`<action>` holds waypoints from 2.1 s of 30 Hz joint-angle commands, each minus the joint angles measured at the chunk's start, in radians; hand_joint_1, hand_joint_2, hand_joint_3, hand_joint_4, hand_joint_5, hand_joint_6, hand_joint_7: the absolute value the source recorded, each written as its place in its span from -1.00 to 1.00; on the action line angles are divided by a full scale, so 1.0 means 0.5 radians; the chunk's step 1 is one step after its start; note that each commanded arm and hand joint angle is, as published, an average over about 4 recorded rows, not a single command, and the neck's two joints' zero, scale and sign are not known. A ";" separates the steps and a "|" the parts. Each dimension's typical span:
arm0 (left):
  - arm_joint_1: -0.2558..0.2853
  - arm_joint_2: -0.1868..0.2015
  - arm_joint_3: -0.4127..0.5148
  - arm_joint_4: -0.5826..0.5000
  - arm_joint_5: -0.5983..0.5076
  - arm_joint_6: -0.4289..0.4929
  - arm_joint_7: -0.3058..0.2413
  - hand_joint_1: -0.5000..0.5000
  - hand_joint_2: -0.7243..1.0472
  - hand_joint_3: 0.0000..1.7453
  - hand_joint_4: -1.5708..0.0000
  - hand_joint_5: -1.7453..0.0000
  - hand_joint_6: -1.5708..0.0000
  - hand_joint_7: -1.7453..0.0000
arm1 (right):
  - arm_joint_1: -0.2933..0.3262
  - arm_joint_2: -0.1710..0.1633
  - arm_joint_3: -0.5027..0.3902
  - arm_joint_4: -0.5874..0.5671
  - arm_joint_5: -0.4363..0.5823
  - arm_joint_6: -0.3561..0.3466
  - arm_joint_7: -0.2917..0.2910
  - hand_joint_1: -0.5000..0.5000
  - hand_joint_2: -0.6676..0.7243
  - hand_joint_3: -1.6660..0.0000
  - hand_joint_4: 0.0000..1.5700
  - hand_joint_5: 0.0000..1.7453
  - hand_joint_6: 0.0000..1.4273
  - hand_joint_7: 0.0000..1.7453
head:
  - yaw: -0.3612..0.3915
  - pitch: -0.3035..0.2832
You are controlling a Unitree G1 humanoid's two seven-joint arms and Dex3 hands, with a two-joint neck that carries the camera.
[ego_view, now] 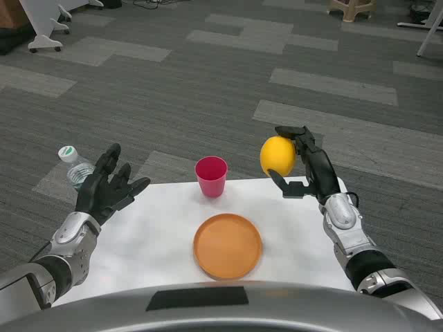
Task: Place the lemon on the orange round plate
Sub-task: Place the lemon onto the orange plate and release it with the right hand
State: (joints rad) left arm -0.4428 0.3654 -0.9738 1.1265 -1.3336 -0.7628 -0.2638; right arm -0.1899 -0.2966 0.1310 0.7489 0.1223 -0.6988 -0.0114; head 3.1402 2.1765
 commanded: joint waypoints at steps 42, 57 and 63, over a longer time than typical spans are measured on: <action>-0.059 0.015 -0.013 0.020 0.013 -0.011 0.005 1.00 0.50 -0.90 1.00 1.00 1.00 1.00 | -0.058 -0.079 0.381 0.158 0.051 -0.017 -0.001 -0.58 -0.91 -0.36 -0.93 0.67 -0.72 -0.04 | -0.016 -0.173; -0.053 0.015 -0.004 0.017 0.013 -0.011 0.003 1.00 0.53 -0.90 1.00 1.00 1.00 1.00 | -0.197 -0.088 0.677 0.271 0.053 0.121 0.189 -0.58 -0.91 -0.43 -0.93 0.67 -0.72 -0.04 | 0.048 -0.206; -0.047 0.018 0.001 0.010 0.013 -0.014 0.003 1.00 0.55 -0.90 1.00 1.00 1.00 1.00 | -0.240 -0.073 0.724 0.351 0.056 0.161 0.205 -0.58 -0.91 -0.43 -0.96 0.67 -0.72 -0.04 | 0.131 -0.227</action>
State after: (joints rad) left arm -0.4564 0.3650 -0.9791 1.1332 -1.3240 -0.7629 -0.2638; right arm -0.2821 -0.3337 0.4883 0.9109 0.1440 -0.6305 0.0872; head 3.2029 2.0643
